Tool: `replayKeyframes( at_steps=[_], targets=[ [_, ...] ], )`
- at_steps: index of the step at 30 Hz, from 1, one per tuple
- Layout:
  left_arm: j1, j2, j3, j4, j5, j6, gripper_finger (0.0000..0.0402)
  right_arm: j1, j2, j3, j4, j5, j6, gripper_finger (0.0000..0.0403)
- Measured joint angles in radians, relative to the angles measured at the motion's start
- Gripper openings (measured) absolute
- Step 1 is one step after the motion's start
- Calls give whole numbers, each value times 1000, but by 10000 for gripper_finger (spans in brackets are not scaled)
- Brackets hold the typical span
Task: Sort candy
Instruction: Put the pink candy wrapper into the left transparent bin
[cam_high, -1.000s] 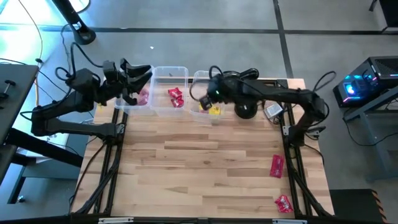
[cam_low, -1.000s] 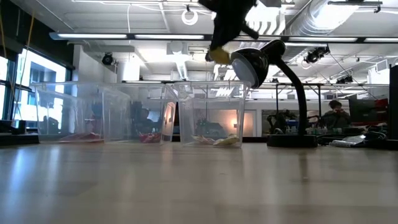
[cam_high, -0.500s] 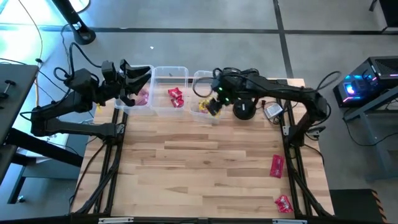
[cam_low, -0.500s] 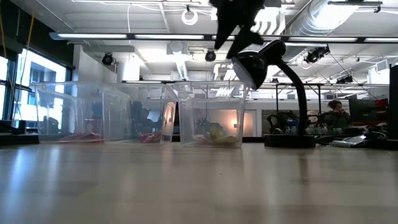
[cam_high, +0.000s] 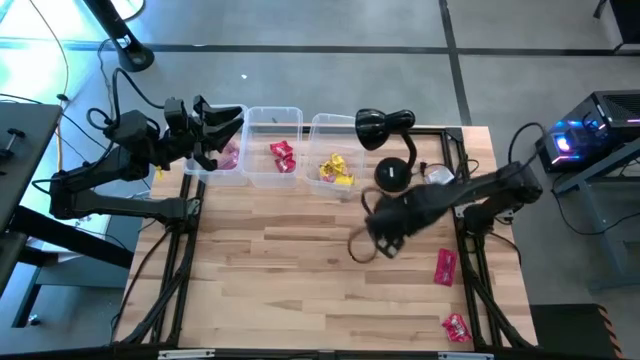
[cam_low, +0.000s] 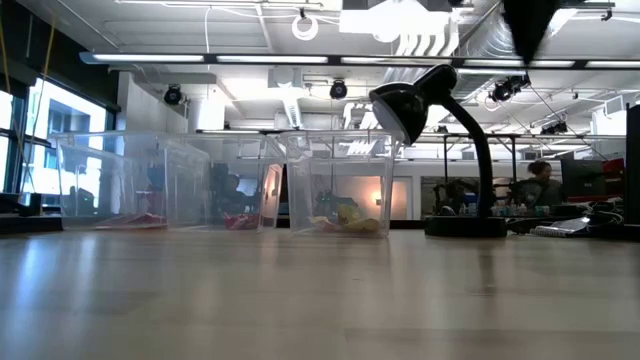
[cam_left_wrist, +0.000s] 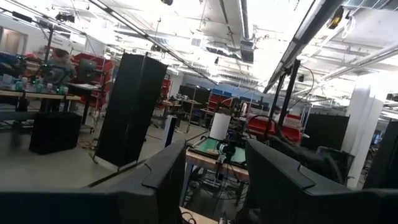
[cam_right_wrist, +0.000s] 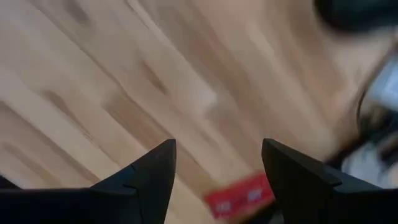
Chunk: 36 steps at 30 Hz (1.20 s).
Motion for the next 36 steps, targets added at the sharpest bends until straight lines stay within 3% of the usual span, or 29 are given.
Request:
replayKeyframes(
  at_steps=[8,15,19,25,31,33,36],
  targets=[
    [0,0,0,0,0,-9,161,163,-104,-530,234,-353,419,232],
    [0,0,0,0,0,-9,161,274,-165,-791,398,-486,758,232],
    [0,0,0,0,0,-9,161,299,-201,-897,549,-506,867,232],
    [0,0,0,0,0,-9,161,299,-216,-1090,919,-544,966,232],
    [-1,0,0,0,0,-28,161,292,-215,-1131,1046,-575,890,232],
    [-1,0,0,-1,0,-34,161,283,-212,-1103,1062,-529,831,232],
    [-1,0,0,-1,0,-35,161,274,-210,-1053,1085,-369,784,229]
  ],
)
